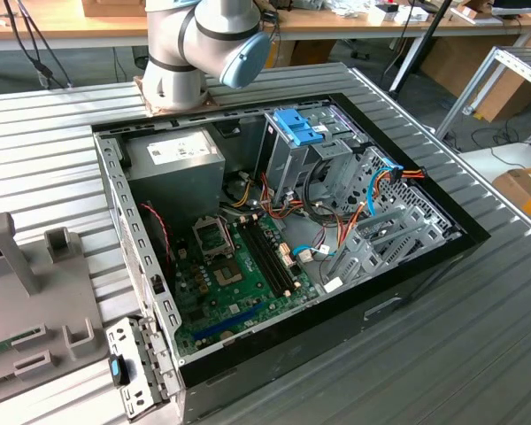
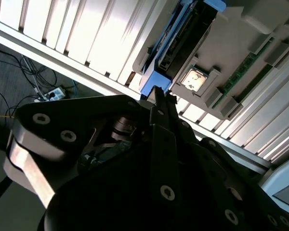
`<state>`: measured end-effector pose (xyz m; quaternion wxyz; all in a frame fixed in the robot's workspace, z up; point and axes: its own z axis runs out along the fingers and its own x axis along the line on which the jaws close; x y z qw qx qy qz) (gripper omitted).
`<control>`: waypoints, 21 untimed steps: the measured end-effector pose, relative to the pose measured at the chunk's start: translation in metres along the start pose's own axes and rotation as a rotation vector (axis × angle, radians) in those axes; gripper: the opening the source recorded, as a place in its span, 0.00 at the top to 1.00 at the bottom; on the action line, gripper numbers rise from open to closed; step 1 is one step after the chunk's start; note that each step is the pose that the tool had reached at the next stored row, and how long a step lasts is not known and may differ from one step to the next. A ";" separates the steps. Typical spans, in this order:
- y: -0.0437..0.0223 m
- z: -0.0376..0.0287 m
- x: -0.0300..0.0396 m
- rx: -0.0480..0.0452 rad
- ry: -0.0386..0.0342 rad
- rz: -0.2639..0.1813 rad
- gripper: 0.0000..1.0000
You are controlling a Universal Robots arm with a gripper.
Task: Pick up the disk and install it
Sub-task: 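Pick up the disk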
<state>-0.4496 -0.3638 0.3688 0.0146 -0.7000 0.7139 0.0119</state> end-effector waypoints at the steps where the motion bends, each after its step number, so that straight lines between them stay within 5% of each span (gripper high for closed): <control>1: 0.0000 0.0000 0.0000 0.0000 0.0000 0.000 0.83; 2: 0.0000 0.0000 0.0000 0.0000 0.0000 0.000 0.71; 12: 0.0000 0.0000 0.0005 0.0000 0.0001 0.000 0.57; 14: 0.0000 0.0004 0.0006 0.0001 0.0001 0.000 0.38; 18: 0.0000 0.0101 0.0009 -0.0012 0.0001 -0.029 0.38; 21: 0.0000 0.0104 0.0010 -0.0012 0.0000 -0.030 0.38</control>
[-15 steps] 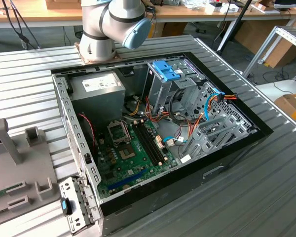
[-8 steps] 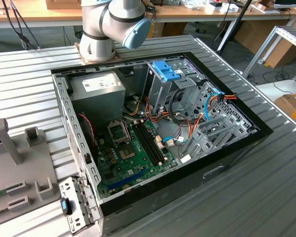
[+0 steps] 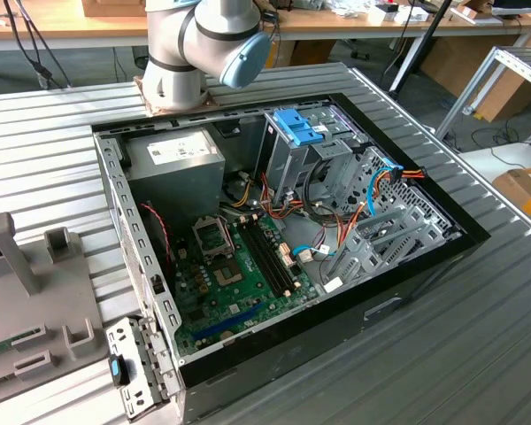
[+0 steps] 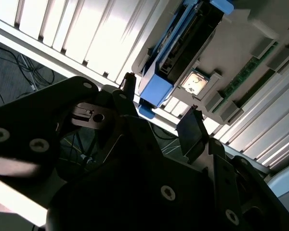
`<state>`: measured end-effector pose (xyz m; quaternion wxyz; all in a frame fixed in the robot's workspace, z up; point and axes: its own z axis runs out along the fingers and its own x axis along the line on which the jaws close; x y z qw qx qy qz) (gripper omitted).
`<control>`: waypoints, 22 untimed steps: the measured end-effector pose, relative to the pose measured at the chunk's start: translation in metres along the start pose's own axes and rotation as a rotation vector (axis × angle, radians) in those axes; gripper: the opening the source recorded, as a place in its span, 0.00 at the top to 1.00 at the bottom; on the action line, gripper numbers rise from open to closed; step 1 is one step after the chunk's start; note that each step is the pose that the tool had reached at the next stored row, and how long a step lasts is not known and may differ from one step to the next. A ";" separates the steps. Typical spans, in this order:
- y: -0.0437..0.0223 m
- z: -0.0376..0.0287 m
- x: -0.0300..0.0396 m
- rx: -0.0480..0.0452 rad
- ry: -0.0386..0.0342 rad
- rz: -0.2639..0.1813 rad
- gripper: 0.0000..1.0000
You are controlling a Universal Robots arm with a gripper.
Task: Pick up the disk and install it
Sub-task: 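Pick up the disk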
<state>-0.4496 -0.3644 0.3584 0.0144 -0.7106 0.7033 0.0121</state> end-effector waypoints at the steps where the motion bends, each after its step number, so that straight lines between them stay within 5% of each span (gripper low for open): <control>1: 0.0000 0.0000 0.0000 0.0000 0.0000 0.000 0.38; 22: 0.0000 0.0042 0.0002 0.0000 0.0000 0.000 0.38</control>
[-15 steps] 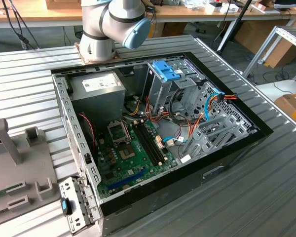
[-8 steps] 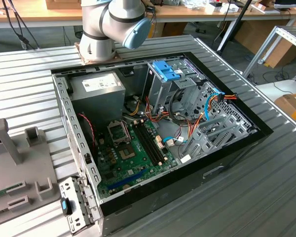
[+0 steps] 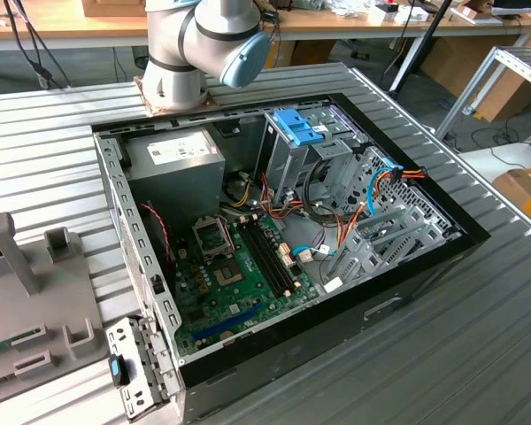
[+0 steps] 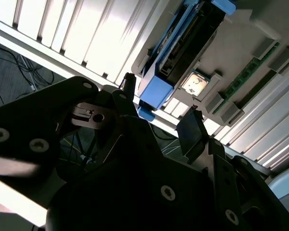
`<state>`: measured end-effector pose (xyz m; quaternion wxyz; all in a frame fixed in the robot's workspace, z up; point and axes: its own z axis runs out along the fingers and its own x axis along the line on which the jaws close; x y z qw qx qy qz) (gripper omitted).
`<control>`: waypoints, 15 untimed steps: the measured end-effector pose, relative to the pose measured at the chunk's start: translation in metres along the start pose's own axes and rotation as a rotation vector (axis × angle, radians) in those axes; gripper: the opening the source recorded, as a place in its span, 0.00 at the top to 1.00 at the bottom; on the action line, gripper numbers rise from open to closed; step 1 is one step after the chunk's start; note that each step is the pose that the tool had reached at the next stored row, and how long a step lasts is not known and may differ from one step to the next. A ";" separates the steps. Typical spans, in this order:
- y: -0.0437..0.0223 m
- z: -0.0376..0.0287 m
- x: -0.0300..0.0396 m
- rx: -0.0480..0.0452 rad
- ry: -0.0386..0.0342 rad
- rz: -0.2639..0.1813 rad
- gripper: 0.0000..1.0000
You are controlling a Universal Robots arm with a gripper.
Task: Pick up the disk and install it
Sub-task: 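Pick up the disk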
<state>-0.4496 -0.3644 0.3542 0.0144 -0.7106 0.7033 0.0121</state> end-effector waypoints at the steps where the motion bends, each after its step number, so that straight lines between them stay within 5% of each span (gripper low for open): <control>1: 0.0000 0.0000 0.0000 0.0000 0.0000 0.000 0.38; 15: 0.0000 0.0033 0.0001 -0.0001 0.0000 0.000 0.38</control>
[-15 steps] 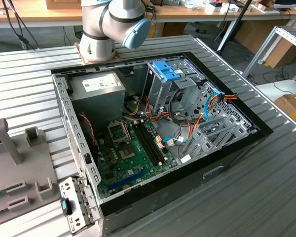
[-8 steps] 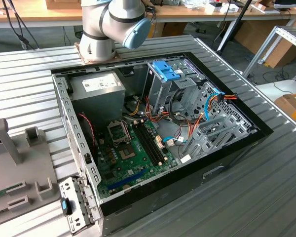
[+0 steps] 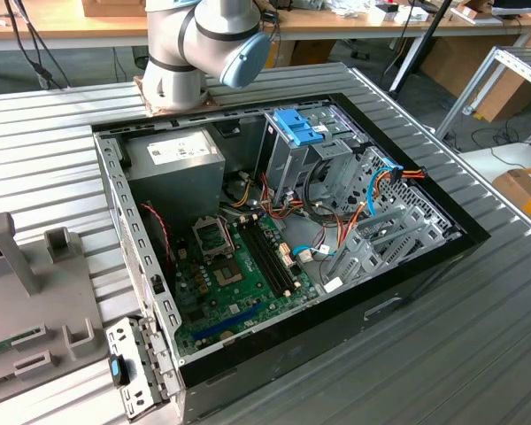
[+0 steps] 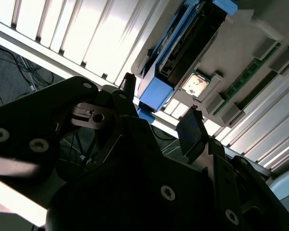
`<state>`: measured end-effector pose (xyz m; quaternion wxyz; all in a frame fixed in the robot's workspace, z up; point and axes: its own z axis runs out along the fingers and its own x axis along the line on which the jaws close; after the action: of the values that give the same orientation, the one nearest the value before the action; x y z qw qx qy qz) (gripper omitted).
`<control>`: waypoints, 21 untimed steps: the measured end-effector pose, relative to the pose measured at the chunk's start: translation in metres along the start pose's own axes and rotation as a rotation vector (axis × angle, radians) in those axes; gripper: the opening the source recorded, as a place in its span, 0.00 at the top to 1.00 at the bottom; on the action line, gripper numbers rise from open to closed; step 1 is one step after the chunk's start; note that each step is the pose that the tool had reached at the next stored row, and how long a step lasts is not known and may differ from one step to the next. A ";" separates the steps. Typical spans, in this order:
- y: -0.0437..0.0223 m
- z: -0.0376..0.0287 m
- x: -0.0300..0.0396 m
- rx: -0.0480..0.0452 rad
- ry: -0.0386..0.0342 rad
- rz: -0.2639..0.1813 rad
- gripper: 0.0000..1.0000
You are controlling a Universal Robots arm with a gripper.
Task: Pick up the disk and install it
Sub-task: 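Pick up the disk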
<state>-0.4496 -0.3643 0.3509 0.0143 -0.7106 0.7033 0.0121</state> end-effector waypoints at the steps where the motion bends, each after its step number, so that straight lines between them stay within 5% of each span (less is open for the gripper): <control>1: 0.0000 0.0001 0.0000 0.0001 0.0000 0.000 0.38; 21: 0.0000 0.0028 0.0001 0.0001 0.0001 0.000 0.38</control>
<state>-0.4496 -0.3644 0.3481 0.0143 -0.7106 0.7033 0.0121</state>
